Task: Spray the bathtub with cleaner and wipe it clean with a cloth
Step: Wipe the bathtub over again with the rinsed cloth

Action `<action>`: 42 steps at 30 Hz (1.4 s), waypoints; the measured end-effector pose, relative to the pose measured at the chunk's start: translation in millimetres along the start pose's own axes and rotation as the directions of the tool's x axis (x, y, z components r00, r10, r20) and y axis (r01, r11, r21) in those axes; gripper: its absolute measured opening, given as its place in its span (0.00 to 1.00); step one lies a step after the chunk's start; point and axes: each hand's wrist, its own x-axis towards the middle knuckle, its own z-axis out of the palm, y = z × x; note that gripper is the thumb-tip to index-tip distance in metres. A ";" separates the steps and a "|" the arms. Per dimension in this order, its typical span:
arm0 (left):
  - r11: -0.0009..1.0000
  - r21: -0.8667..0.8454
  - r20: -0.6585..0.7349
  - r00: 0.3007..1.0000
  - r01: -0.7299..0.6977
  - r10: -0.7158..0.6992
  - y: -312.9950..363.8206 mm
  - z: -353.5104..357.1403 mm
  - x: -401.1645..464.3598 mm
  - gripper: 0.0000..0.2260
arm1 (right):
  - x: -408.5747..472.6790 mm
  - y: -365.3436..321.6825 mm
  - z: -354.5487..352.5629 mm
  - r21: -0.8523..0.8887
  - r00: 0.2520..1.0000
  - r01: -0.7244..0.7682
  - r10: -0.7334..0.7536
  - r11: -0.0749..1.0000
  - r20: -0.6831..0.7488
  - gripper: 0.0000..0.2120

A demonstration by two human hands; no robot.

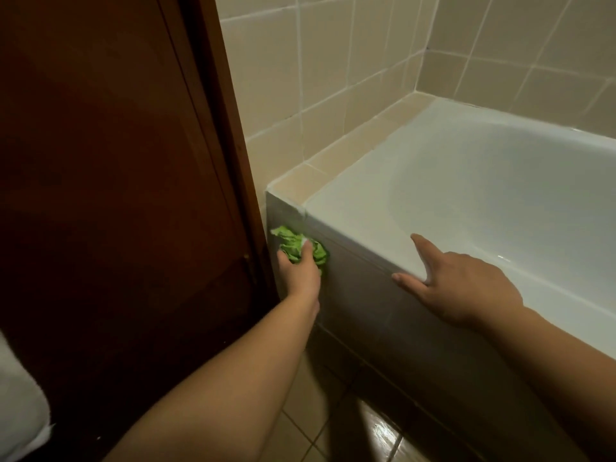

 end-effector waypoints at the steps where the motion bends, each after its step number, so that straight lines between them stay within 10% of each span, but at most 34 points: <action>1: 1.000 -0.021 0.021 1.000 0.019 -0.019 -1.1 -0.3 -4.5 0.35 | 0.0 0.0 0.3 -0.002 1.000 0.002 -0.002 1.000 -0.006 0.43; 6: 0.966 0.097 -0.052 0.968 -0.242 0.247 30.3 0.1 10.1 0.32 | 1.5 0.1 1.7 -0.011 1.000 0.011 -0.011 1.000 -0.011 0.42; 12: 0.998 0.037 -0.047 0.998 0.042 -0.041 -15.2 -0.3 5.3 0.34 | -0.3 0.1 1.0 0.000 1.000 0.013 -0.013 1.000 -0.015 0.42; 19: 0.980 0.050 -0.112 0.974 -0.192 0.197 22.4 8.9 15.7 0.33 | 0.6 -0.4 2.4 0.011 1.000 0.016 -0.016 1.000 -0.019 0.41; 26: 0.999 -0.029 -0.049 0.998 0.034 -0.035 -11.9 6.8 -0.8 0.33 | -0.8 -1.4 0.2 0.015 1.000 0.016 -0.016 1.000 -0.006 0.41; 31: 0.962 0.047 -0.124 0.954 -0.270 0.274 29.1 9.1 15.9 0.33 | -1.6 -2.9 -1.3 0.011 1.000 0.015 -0.015 1.000 -0.001 0.41; 38: 0.992 -0.055 -0.118 0.986 0.111 -0.117 -34.6 8.6 16.3 0.29 | -3.5 -3.9 -3.0 0.026 1.000 0.008 -0.008 1.000 -0.001 0.41; 42: 0.998 0.007 -0.126 0.990 -0.068 0.068 -30.3 11.8 22.9 0.32 | -3.2 -5.2 -3.9 0.022 1.000 0.010 -0.010 1.000 0.007 0.40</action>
